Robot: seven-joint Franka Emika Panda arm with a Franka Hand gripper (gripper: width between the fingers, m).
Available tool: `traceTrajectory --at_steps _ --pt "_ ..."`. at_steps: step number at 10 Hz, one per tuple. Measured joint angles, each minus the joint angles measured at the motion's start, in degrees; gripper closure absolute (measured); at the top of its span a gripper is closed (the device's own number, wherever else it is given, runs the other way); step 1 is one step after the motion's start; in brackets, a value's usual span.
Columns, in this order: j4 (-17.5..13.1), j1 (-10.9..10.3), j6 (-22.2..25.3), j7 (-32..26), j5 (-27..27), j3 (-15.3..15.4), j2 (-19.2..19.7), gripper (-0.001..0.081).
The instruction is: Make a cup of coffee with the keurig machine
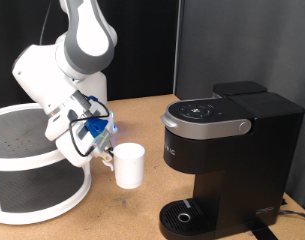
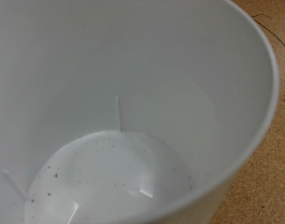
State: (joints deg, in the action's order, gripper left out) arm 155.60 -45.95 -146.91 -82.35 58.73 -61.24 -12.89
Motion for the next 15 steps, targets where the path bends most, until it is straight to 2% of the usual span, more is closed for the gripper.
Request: traceTrajectory --at_steps 3,6,11,15 --pt "-2.66 -3.2 2.74 -4.75 7.8 -1.48 4.87 0.0738" --pt "-5.42 -4.15 7.36 -8.82 14.96 -1.12 11.03 0.0738" --pt "-9.31 -4.14 11.2 -12.01 23.38 3.14 19.65 0.0738" --pt "-10.63 -4.13 13.09 -15.14 28.38 7.58 23.07 0.0738"
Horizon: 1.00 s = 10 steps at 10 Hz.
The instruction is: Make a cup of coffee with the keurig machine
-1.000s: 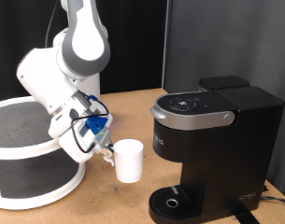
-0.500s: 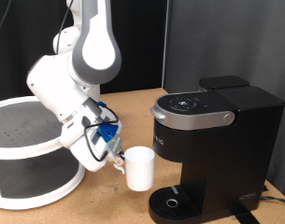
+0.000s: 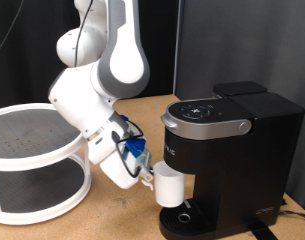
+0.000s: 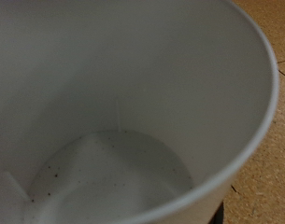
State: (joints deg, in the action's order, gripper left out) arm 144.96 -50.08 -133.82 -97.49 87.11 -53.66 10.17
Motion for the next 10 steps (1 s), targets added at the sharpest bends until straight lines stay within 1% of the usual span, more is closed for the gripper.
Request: traceTrajectory --at_steps 3,5,8,10 --pt "-0.01 -0.04 -0.01 -1.62 3.18 3.1 0.99 0.0738" --pt "-0.08 -0.05 -0.2 -1.83 5.26 4.63 2.33 0.0738" --pt "-0.52 -0.02 -0.37 -2.32 7.95 5.74 5.21 0.0738" --pt "-0.67 0.15 -0.35 -4.31 10.49 5.87 7.13 0.0738"
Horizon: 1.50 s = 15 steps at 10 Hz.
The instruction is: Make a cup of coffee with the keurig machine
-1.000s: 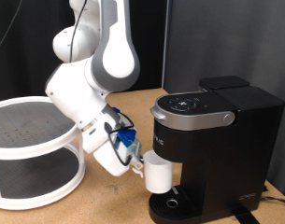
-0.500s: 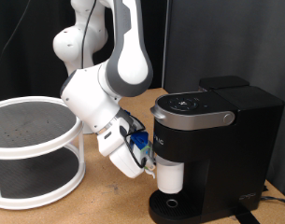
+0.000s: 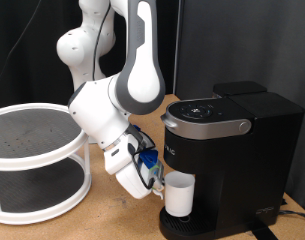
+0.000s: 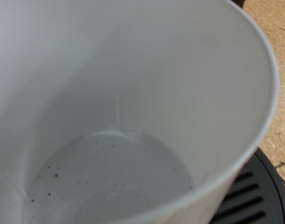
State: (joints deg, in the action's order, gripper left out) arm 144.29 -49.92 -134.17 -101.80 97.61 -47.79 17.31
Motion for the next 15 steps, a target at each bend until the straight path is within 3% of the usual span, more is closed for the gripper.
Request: traceTrajectory --at_steps 4,8,11,15 --pt "-2.11 1.37 1.45 -1.54 3.69 0.06 3.22 0.0738" --pt "-4.55 2.96 4.59 -1.53 3.79 0.14 5.51 0.0738" --pt "-4.62 3.16 7.53 -1.49 3.09 0.23 5.52 0.0738" --pt "-4.46 3.16 7.44 -0.77 2.58 0.49 5.54 0.0738"
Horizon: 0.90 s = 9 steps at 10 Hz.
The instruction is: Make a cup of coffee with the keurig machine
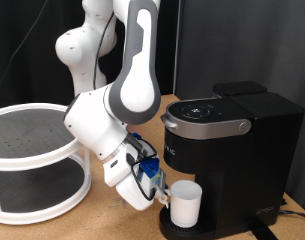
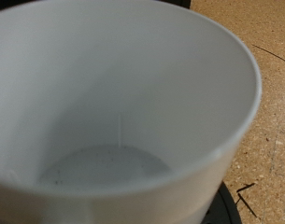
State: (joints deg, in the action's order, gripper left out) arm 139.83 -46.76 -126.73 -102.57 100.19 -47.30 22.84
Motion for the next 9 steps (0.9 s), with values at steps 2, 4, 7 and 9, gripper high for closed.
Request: traceTrajectory --at_steps 2,4,7,9 --pt "0.19 0.04 -0.01 0.06 -0.49 0.0 0.06 0.0448" --pt "1.02 0.0 -1.47 0.1 -0.95 -0.4 -0.37 0.031" --pt "4.61 0.19 0.04 0.67 -6.16 -3.5 -5.4 0.003" --pt "6.62 0.38 0.75 2.8 -11.29 -6.26 -10.0 0.0003"
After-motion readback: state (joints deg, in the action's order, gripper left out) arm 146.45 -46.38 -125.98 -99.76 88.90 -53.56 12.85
